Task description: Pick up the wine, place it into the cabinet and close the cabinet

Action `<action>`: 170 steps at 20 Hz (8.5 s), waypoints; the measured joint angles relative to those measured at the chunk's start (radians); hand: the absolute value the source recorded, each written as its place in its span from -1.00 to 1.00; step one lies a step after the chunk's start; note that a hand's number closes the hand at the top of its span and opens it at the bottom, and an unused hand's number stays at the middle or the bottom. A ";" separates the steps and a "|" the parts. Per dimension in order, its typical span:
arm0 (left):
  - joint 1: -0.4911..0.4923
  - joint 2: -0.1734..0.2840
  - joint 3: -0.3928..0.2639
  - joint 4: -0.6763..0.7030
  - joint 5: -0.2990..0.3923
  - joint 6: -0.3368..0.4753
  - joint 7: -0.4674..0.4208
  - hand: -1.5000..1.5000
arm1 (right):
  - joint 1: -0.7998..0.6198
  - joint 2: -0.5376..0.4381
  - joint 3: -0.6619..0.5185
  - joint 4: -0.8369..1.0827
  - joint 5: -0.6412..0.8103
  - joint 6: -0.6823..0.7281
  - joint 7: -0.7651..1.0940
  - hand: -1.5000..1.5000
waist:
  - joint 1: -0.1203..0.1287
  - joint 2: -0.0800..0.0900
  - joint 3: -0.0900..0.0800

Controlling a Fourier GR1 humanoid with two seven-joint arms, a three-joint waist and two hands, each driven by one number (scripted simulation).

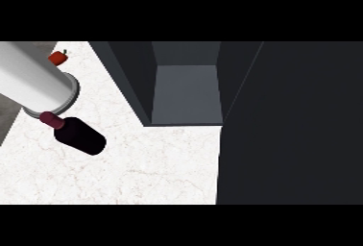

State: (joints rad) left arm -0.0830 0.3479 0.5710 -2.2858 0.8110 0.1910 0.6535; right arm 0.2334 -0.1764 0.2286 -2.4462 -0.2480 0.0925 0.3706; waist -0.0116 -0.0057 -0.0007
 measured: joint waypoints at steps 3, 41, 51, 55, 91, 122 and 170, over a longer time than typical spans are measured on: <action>0.008 -0.005 0.013 0.014 -0.004 -0.020 -0.021 -1.00 | 0.013 0.004 0.019 -0.001 0.009 -0.001 -0.013 -1.00 | -0.001 0.000 0.000; -0.020 -0.090 -0.083 1.000 -0.442 -0.374 -0.746 -1.00 | 0.081 0.032 -0.070 0.023 0.000 0.110 -0.109 -1.00 | -0.007 0.006 0.000; -0.095 -0.077 -0.104 1.349 -0.471 -0.515 -0.936 -1.00 | 0.079 0.055 -0.058 0.029 -0.006 0.118 -0.112 -1.00 | -0.006 0.007 -0.001; -0.132 -0.070 -0.109 1.483 -0.483 -0.575 -1.015 -1.00 | 0.067 0.043 -0.082 0.030 -0.012 0.133 -0.104 -1.00 | -0.008 0.008 -0.001; -0.364 -0.071 -0.132 2.008 -0.555 -0.736 -1.308 1.00 | 0.111 0.060 -0.060 0.040 -0.021 0.168 -0.144 -1.00 | -0.026 0.012 -0.004; -0.173 -0.340 -0.607 1.199 -0.860 -0.058 -1.032 1.00 | 0.185 0.041 -0.112 0.038 -0.013 0.196 -0.186 -1.00 | 0.004 0.002 0.001; -0.199 -0.281 -0.896 1.177 -1.021 0.634 -0.654 1.00 | 0.175 0.045 -0.094 0.065 -0.048 0.275 -0.240 -1.00 | -0.067 -0.007 0.019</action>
State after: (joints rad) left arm -0.2820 0.0670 -0.3247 -1.1086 -0.2096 0.8250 -0.0003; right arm 0.4088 -0.1311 0.1348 -2.3807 -0.2962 0.3675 0.1308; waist -0.0782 -0.0125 0.0181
